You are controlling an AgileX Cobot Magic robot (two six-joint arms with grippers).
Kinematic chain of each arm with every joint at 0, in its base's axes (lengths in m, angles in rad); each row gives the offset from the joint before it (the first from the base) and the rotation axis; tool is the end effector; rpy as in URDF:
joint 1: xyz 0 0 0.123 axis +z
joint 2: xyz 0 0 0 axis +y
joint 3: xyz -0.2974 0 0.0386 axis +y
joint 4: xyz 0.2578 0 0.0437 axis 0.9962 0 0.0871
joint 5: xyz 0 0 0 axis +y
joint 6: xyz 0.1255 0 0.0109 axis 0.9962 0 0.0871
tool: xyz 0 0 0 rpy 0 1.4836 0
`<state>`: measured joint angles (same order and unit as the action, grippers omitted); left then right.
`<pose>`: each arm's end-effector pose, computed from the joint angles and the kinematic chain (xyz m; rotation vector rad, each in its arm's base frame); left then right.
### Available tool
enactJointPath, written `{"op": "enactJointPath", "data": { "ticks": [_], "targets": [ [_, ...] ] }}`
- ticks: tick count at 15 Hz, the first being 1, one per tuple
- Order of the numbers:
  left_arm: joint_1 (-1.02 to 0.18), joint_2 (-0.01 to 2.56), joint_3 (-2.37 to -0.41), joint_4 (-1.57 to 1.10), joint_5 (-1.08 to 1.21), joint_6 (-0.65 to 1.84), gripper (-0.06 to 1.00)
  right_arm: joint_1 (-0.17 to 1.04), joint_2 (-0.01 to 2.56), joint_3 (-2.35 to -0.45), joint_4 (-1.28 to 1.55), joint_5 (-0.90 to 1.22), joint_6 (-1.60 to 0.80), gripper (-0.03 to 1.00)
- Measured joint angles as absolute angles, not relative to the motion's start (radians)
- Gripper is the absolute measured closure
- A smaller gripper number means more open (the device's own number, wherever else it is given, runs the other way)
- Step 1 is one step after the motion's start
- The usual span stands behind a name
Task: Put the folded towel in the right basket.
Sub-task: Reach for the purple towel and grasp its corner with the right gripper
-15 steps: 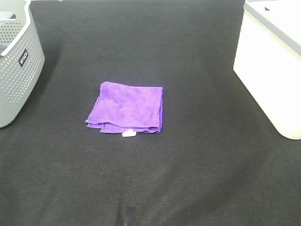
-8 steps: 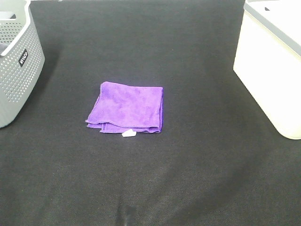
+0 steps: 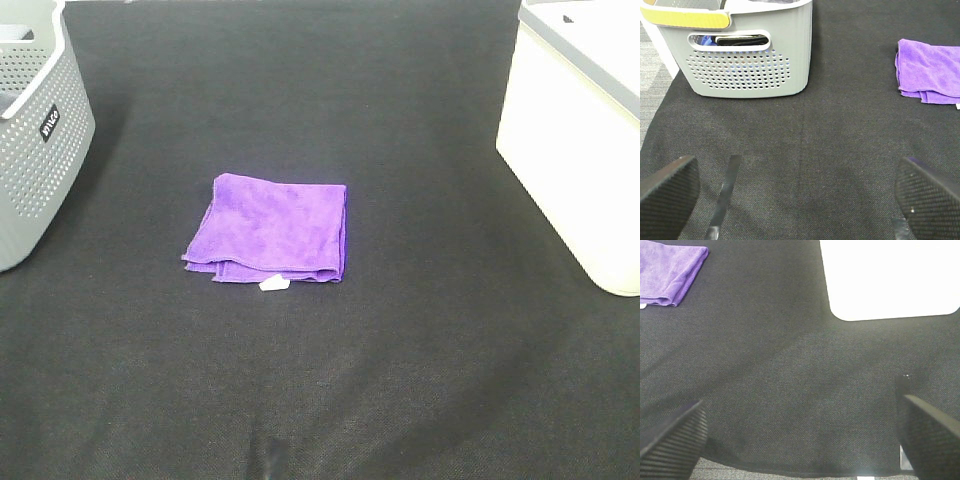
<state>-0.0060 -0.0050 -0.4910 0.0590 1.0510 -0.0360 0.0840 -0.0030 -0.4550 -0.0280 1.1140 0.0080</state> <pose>0.0207 0.0063 0.2645 -0.0328 2.0372 0.0442 0.0207 -0.0014 0.2460 -0.0798 2.1378 0.0198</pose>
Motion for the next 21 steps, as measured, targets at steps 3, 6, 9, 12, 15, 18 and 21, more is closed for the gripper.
{"op": "enactJointPath", "data": {
  "ticks": [3, 6, 9, 12, 15, 18, 21],
  "targets": [
    [-0.006, -0.005, -0.491, 0.059, 1.051, -0.036, -0.04, 0.084, -0.003, -0.455, -0.029, 1.114, 0.008, 0.0],
    [-0.006, -0.005, -0.491, 0.059, 1.051, -0.036, -0.04, 0.084, -0.003, -0.455, -0.031, 1.114, 0.008, 0.0],
    [-0.006, -0.005, -0.491, 0.059, 1.051, -0.036, -0.04, 0.084, -0.001, -0.458, -0.035, 1.114, 0.0, 0.0],
    [-0.006, -0.005, -0.491, 0.059, 1.051, -0.036, -0.04, 0.084, 0.304, -0.65, -0.025, 1.177, -0.008, 0.05],
    [-0.006, -0.005, -0.491, 0.059, 1.051, -0.036, -0.04, 0.084, 0.746, -1.007, 0.078, 1.219, 0.0, 0.07],
    [-0.006, -0.005, -0.491, 0.059, 1.051, -0.036, -0.04, 0.084, 1.08, -1.277, 0.204, 1.217, 0.0, 0.07],
    [-0.006, -0.005, -0.491, 0.059, 1.051, -0.036, -0.04, 0.163, 1.398, -1.342, 0.441, 1.082, -0.035, 0.07]
  ]
}}
